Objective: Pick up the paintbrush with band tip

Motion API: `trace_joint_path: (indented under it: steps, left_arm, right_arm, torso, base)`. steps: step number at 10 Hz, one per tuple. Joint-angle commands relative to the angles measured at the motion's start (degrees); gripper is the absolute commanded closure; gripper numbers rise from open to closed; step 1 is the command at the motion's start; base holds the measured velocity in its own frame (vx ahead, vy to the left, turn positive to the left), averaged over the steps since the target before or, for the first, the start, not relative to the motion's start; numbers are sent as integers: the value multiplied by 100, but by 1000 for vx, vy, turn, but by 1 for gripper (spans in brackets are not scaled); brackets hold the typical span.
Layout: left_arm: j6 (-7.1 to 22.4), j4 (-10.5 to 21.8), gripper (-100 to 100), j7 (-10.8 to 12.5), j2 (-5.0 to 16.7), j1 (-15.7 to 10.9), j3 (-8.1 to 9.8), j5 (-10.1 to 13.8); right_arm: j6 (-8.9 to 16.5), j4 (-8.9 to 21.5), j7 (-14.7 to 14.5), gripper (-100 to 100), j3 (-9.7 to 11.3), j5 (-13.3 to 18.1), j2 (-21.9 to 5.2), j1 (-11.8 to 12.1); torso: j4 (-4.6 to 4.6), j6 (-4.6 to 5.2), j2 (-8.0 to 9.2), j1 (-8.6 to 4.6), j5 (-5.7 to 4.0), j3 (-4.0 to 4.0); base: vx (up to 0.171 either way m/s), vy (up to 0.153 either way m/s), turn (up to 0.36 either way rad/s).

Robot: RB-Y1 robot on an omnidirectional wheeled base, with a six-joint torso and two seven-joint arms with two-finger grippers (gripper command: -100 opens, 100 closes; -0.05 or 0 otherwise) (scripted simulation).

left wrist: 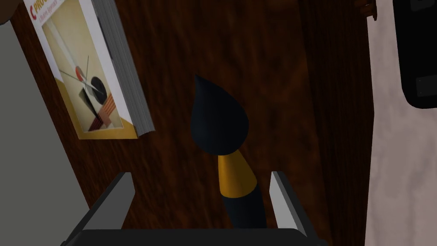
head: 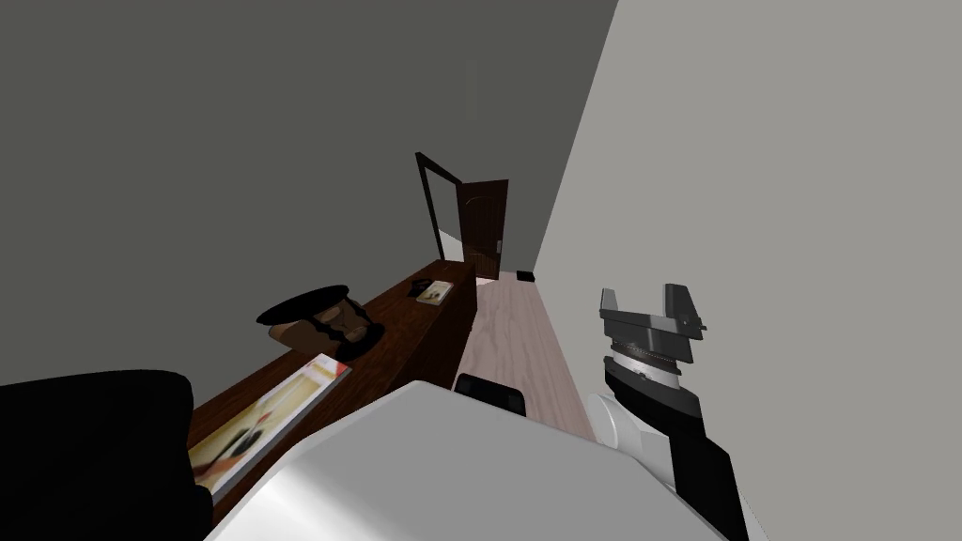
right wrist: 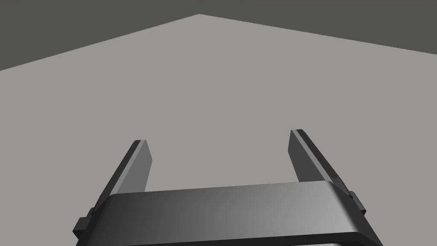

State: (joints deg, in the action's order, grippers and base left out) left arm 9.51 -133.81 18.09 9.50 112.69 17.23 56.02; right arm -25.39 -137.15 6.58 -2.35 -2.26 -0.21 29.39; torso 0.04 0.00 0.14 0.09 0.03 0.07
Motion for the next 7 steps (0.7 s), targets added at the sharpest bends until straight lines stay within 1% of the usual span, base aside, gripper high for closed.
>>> trace_joint_path:
  steps: [1,3,4,5,6,7]
  left_arm:
    - [213,7,-100,96,-26,68,-31,84]
    - [462,50,-100,192,-50,95,-143,165]
    - [602,92,-100,232,-62,58,-264,198]
    - [506,31,-100,207,16,21,-165,196]
    - [524,34,0,216,20,25,-175,208]
    - [509,210,-100,199,5,-143,-207,139]
  right_arm:
    - [0,0,0,0,0,0,0,0]
    - [0,0,0,0,0,0,0,0]
    - [0,0,0,0,0,0,0,0]
    - [0,0,0,0,0,0,0,0]
    - [0,0,0,0,0,0,0,0]
    - [0,0,0,0,0,0,0,0]
  torso:
    - [0,0,0,0,0,0]
    - [1,0,5,7,1,3]
    - [2,1,6,11,3,4]
    - [1,0,6,8,2,4]
    - [1,-1,2,-5,-1,1]
    - [0,-1,-2,-14,-3,-1]
  base:
    - [-15,50,-64]
    - [-29,75,-68]
    - [-27,66,-48]
    - [-13,27,-10]
    - [-2,6,0]
    - [20,18,-8]
